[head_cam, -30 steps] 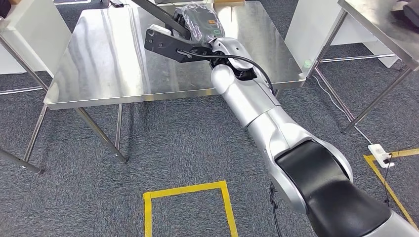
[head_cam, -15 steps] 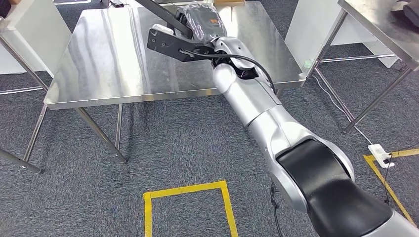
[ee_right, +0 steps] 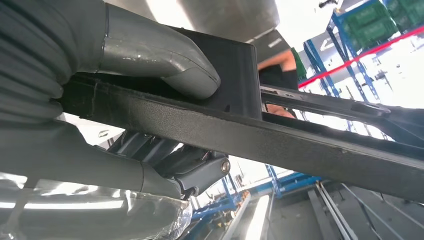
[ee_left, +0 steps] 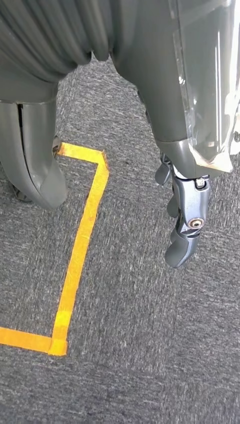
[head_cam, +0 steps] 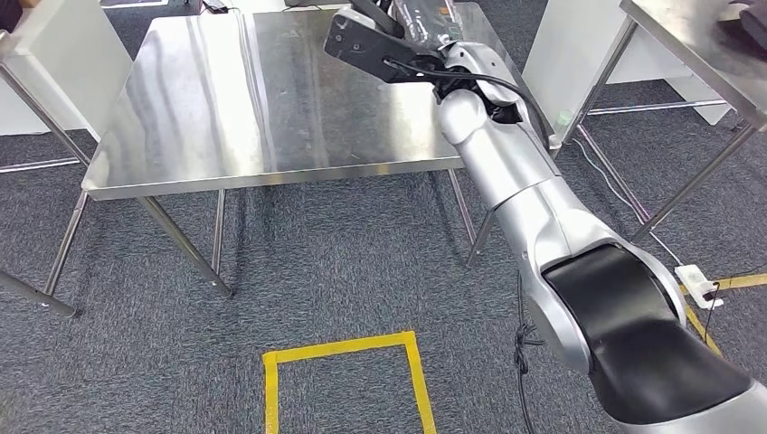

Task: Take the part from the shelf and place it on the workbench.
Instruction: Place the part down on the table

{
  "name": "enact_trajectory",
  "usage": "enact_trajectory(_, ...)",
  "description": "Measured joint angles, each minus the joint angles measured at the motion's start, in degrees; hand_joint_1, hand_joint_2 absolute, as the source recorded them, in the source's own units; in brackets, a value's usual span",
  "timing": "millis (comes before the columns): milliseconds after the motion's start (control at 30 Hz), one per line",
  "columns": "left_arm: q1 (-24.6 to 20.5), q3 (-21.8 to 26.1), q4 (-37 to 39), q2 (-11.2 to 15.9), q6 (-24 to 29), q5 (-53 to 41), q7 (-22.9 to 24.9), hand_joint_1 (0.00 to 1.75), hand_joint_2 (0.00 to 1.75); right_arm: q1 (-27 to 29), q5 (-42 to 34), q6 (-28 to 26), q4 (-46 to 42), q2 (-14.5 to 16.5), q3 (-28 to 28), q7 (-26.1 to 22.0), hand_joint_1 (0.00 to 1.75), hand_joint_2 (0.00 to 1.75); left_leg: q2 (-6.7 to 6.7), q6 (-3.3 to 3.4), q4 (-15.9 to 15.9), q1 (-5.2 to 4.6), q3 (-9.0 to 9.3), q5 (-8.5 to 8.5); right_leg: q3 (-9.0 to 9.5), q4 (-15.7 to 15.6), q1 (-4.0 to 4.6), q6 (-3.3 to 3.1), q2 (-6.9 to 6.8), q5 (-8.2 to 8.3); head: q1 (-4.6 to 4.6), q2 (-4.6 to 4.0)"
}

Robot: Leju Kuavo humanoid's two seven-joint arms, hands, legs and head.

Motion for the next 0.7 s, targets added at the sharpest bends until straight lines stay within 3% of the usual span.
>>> enact_trajectory(267, 0.1, -0.4, 0.0, 0.1, -0.9, -0.9, -0.4, 0.00, 1.75, 3.1, -2.5, 0.4, -3.9, -6.9, -1.4, -0.7, 1.75, 1.75, 0.10, 0.02, 0.0, -0.09, -0.01, 0.00, 0.03, 0.0, 0.02, 0.16, 0.10, 0.11, 0.02, 0.00)
enact_trajectory(533, 0.0, -1.3, 0.1, 0.1, -1.6, -1.1, -0.2, 0.00, 1.75, 4.6, -2.7, 0.4, -4.9, -8.8, -1.5, -0.7, 1.75, 1.75, 0.11, 0.03, 0.0, -0.05, -0.01, -0.01, 0.01, 0.0, 0.01, 0.15, 0.12, 0.11, 0.02, 0.00)
enact_trajectory(700, 0.0, -1.4, 0.1, 0.3, -1.5, -1.2, 0.0, 0.00, 1.75, 5.1, -3.0, 0.4, -5.3, -9.3, -1.5, -0.8, 1.75, 1.75, 0.09, 0.33, 0.3, -0.23, -0.10, -0.22, -0.01, -0.1, -0.50, 0.24, 0.11, 0.13, 0.02, 0.00)
